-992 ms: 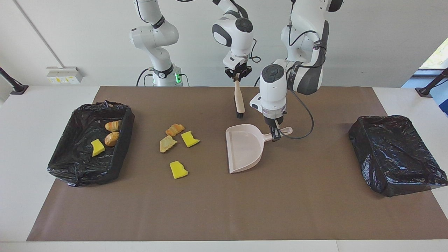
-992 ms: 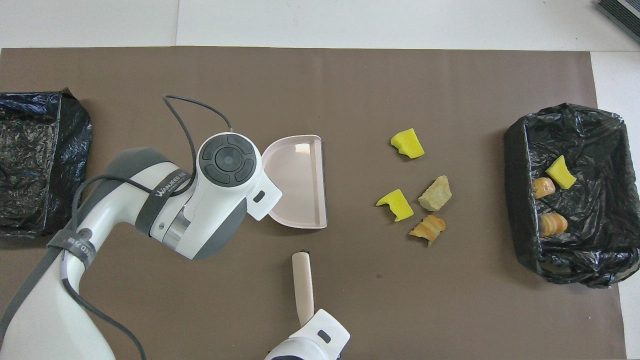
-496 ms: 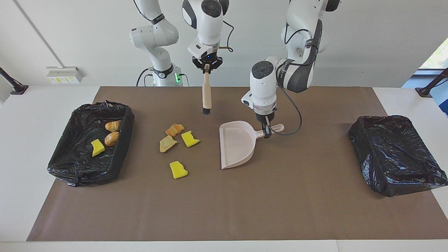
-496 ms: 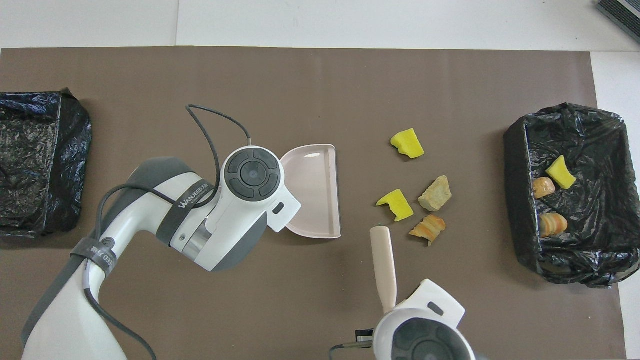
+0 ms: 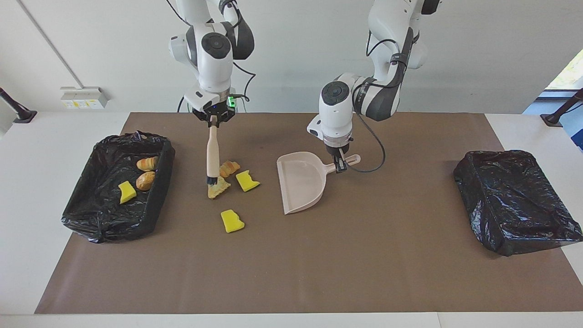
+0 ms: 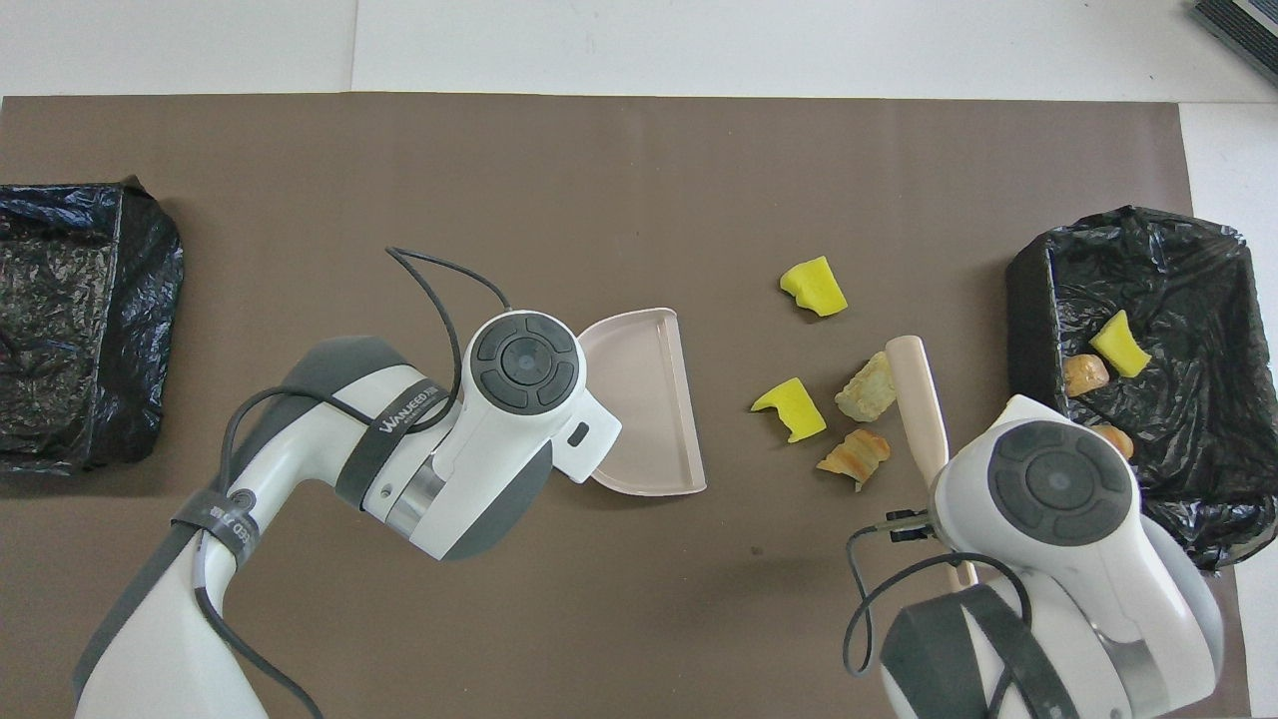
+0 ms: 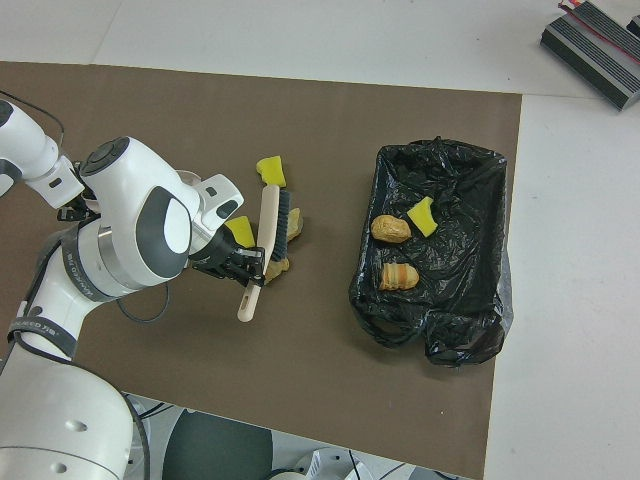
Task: Sweep and dump trash in bin
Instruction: 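Sweep the remaining trash toward the dustpan with the right gripper's brush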
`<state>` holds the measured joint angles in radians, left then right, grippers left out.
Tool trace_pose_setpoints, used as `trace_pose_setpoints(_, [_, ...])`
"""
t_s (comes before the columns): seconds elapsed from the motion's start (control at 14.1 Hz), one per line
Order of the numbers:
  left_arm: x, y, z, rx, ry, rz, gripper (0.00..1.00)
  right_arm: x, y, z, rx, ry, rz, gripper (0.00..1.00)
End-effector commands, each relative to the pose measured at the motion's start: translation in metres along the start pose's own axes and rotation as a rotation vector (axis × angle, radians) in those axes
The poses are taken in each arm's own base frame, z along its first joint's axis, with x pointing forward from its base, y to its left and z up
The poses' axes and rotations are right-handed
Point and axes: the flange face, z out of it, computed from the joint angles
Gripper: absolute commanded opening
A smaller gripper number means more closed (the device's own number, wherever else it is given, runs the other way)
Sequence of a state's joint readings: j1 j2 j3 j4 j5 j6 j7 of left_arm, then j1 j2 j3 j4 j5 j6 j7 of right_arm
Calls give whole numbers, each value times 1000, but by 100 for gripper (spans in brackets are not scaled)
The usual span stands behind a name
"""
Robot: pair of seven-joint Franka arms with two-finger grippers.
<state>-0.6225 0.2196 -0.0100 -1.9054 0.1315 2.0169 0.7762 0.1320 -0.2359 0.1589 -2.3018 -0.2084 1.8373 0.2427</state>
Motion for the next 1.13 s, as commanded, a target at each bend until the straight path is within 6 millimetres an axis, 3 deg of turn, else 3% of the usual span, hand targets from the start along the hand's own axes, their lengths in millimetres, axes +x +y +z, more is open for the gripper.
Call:
trace_pose_setpoints(0.0, [1, 17, 0, -11, -7, -74, 0, 21, 31, 23, -48, 15, -46, 0])
trace_pose_setpoints(0.07, [7, 23, 2, -12, -11, -84, 0, 23, 46, 29, -38, 10, -71, 0])
trace_pose_setpoints(0.14, [13, 31, 3, -12, -14, -73, 0, 22, 48, 36, -35, -3, -72, 0])
trace_pose_setpoints(0.28, [16, 37, 5, -18, -24, -62, 0, 14, 40, 61, -14, -28, -52, 0])
trace_pose_setpoints(0.42, [19, 43, 3, -16, -25, -50, 0, 10, 24, 65, 82, -48, -17, 0])
trace_pose_setpoints(0.64, [21, 69, 5, -15, -47, -8, 0, 12, 1, 81, 219, -120, 30, 0])
trace_pose_setpoints(0.78, [21, 70, 6, -17, -49, -5, 0, 14, -16, 83, 318, -153, 53, 0])
trace_pose_setpoints(1.06, [19, 70, 8, -23, -56, -8, 0, 15, -83, 72, 473, -150, 48, 0])
